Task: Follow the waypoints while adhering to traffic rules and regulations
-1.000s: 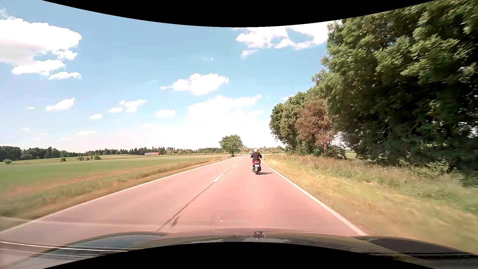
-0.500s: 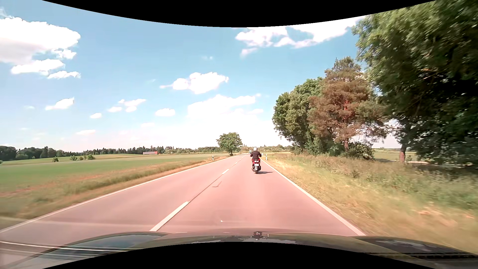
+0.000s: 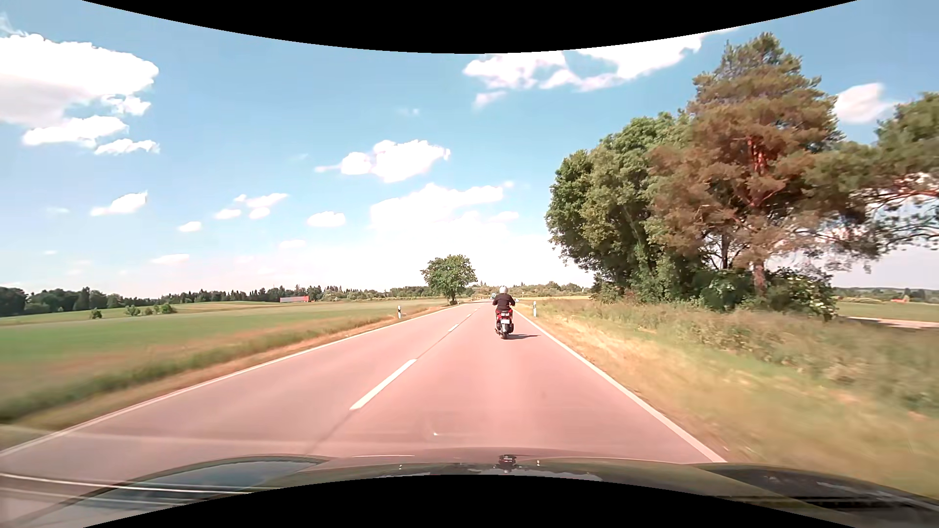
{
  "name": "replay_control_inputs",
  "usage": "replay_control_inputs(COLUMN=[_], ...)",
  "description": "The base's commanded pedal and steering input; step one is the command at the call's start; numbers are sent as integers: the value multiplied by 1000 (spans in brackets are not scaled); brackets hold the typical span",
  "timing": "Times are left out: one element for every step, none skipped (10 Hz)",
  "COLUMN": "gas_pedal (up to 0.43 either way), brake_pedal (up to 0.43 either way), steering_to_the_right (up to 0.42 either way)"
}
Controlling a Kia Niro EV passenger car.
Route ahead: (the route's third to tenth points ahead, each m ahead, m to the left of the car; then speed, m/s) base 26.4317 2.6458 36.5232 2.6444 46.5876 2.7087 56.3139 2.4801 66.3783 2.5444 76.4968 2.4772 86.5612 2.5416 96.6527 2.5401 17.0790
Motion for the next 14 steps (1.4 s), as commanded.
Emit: replay_control_inputs(gas_pedal=[118, 118, 118, 118, 118, 118, 118, 118, 118, 118, 118, 118, 118, 130], brake_pedal=[12, 12, 12, 12, 12, 12, 12, 12, 12, 12, 12, 12, 12, 12], steering_to_the_right=[-3, -4, -3, -1, 3, 3, 3, 2, 1, 1, 1, 0, 0, 2])
